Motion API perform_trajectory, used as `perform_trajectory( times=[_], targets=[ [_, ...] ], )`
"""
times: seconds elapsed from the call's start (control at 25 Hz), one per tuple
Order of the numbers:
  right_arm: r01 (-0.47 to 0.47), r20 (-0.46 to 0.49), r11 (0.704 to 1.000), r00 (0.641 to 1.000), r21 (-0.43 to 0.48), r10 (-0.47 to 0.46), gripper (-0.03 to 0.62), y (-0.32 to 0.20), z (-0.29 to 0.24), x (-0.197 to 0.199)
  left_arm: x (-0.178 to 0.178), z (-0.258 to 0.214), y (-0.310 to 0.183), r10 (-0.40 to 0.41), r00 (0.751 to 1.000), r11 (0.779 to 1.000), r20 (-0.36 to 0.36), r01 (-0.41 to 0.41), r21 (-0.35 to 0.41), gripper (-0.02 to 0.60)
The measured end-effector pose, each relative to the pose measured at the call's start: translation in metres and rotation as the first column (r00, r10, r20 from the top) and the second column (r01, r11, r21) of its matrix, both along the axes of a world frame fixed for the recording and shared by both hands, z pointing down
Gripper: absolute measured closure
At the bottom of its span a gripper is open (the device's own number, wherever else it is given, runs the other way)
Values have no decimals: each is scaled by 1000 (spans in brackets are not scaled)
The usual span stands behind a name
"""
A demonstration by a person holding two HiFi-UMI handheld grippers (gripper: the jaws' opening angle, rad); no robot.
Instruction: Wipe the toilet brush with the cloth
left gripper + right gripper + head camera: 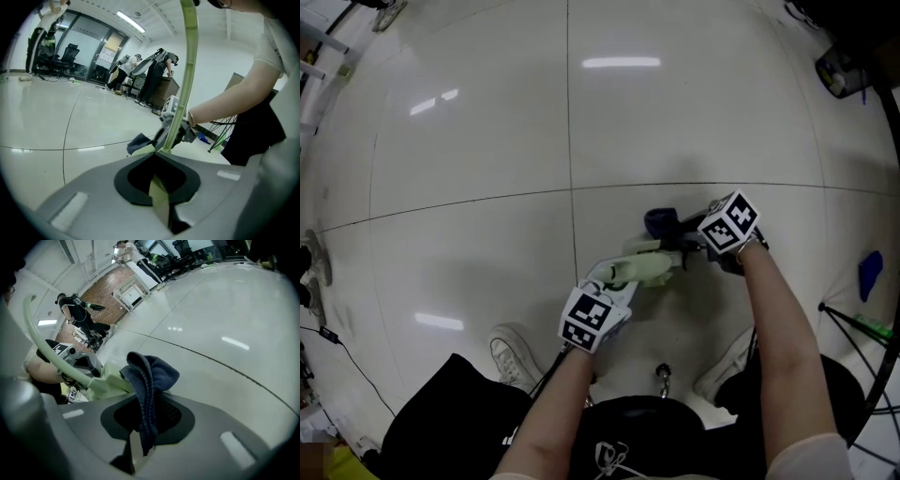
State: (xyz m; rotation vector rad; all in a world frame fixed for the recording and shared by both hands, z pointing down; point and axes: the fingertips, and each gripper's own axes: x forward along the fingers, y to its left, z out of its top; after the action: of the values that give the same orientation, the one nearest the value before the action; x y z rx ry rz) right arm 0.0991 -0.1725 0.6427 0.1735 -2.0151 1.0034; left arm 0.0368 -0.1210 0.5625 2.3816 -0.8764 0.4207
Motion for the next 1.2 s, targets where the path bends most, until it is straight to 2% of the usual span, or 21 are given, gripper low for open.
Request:
perform_trajectory(
  times=[0.16, 0.28, 0.36, 0.44, 0.52, 0.56, 0.6, 0.64, 0.68, 0.8, 0.84, 0.92, 1.0, 1.12, 1.2],
  targets=[
    [-52, -32, 998, 998, 42, 54, 522, 14, 1, 26, -3, 1, 0, -23, 1000, 1000, -9, 24, 5, 575],
    [-130, -33, 974, 990, 184, 138, 522, 7, -11, 44, -8, -1, -1, -63, 998, 998, -11, 64, 23, 575],
    [-196, 48, 929, 980, 313, 191, 522, -2, -40, 46, -17, -13, -3, -137, 990, 988, -25, 138, 69, 575],
    [-286, 192, 857, 956, 428, 223, 522, -6, -84, 44, -24, -28, -4, -190, 980, 975, -51, 195, 104, 575],
    [-408, 367, 771, 898, 489, 242, 522, -3, -138, 42, -26, -45, -4, -198, 978, 969, -70, 206, 134, 575],
    [-458, 448, 738, 863, 495, 235, 522, 3, -163, 40, -28, -54, -4, -197, 978, 966, -72, 206, 158, 575],
    [-489, 513, 720, 831, 492, 213, 522, 13, -186, 36, -30, -63, -3, -198, 978, 960, -69, 207, 187, 575],
    [-497, 560, 719, 808, 486, 180, 522, 26, -204, 31, -34, -72, -2, -202, 977, 954, -64, 211, 215, 575],
    [-486, 592, 733, 794, 476, 141, 522, 41, -217, 25, -38, -80, -1, -207, 976, 947, -61, 216, 239, 575],
    [-413, 642, 812, 764, 412, 62, 523, 86, -226, 2, -48, -95, 9, -207, 977, 936, -59, 215, 279, 575],
    [-392, 648, 832, 760, 392, 53, 523, 98, -222, -7, -51, -96, 15, -204, 977, 935, -57, 212, 283, 575],
    [-370, 639, 853, 767, 368, 57, 523, 121, -206, -26, -57, -94, 31, -201, 978, 938, -57, 209, 276, 575],
    [-396, 614, 849, 781, 349, 112, 522, 136, -186, -46, -62, -88, 45, -200, 978, 944, -55, 208, 258, 575],
    [-476, 502, 806, 823, 353, 266, 522, 145, -149, -77, -75, -81, 60, -201, 978, 947, -57, 209, 242, 575],
    [-527, 421, 774, 827, 350, 373, 522, 143, -129, -94, -87, -79, 64, -214, 975, 945, -66, 224, 239, 575]
  ],
)
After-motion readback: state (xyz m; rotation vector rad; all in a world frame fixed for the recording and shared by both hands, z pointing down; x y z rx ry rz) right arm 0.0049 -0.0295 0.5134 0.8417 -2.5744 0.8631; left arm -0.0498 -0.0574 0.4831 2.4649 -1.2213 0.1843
